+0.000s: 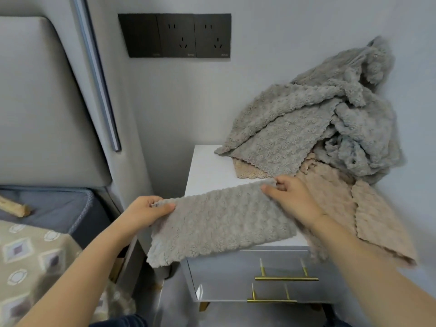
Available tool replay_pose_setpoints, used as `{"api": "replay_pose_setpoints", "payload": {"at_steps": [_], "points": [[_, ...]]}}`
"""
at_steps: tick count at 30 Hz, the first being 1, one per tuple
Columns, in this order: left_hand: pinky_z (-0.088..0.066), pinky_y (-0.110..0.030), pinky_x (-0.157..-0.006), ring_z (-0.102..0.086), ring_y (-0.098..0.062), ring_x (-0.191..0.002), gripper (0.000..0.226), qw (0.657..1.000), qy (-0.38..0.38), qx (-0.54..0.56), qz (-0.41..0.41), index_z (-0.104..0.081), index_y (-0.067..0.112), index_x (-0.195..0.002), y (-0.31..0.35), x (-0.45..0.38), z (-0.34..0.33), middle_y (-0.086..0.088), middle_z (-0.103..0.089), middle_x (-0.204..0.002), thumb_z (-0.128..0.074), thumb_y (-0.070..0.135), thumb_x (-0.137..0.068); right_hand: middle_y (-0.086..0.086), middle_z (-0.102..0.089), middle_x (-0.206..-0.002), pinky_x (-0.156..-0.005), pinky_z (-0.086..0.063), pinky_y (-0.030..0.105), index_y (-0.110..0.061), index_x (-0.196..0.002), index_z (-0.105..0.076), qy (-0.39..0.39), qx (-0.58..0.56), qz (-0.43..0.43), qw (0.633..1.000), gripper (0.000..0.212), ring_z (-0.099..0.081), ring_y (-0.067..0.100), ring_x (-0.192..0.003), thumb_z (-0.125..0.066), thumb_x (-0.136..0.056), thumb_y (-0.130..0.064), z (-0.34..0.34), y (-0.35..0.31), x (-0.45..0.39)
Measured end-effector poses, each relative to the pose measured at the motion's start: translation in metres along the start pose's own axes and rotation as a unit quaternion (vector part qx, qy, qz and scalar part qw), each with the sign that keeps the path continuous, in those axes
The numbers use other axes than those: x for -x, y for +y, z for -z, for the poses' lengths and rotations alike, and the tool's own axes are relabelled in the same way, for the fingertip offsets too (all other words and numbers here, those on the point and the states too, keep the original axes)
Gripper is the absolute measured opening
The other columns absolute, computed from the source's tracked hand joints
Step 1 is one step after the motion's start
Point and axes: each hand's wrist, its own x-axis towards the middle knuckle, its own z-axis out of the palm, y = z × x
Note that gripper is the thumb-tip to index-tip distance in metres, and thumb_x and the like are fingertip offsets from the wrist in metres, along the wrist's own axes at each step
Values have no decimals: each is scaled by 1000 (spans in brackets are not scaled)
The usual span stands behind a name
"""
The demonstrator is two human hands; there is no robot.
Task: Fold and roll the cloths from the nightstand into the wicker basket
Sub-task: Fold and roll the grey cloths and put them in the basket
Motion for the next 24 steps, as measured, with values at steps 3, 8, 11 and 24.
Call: {"api": "replay_pose_setpoints", "payload": {"at_steps": [3,8,11,24], "points": [[-39,-25,-58,-53,-15,-66,31,999,10,-30,19,-68,5,-78,-10,-14,-10,-1,-60,-69,-65,33,-90,2,-35,-53,-45,-23,19,-8,-63,-46,23,48,0,999,35,-26,7,-44,-71,-85,-21,-8,9,-13],[-37,-24,-56,-48,-10,-60,38,999,-7,-21,31,-69,3,-91,-26,-28,-20,2,-58,-68,-56,38,-95,3,-45,-57,-52,-30,23,0,-70,-59,49,42,-19,998,26,-35,11,-49,-75,-81,-17,-13,15,-23],[-34,-23,-55,-41,-11,-57,41,998,-27,10,47,-65,4,-96,-31,-31,-22,5,-50,-65,-45,40,-101,2,-42,-55,-51,-28,25,-13,-60,-48,65,64,-12,996,34,-34,13,-49,-74,-82,-16,-17,15,-27],[-42,-15,-75,-56,-3,-91,23,990,37,45,-127,-58,21,-109,-11,-29,-34,8,-61,-103,-46,38,-99,-12,-57,-87,-61,-35,14,-24,-90,-65,31,284,154,946,5,-48,2,-73,-60,-91,-24,-23,-47,58]]}}
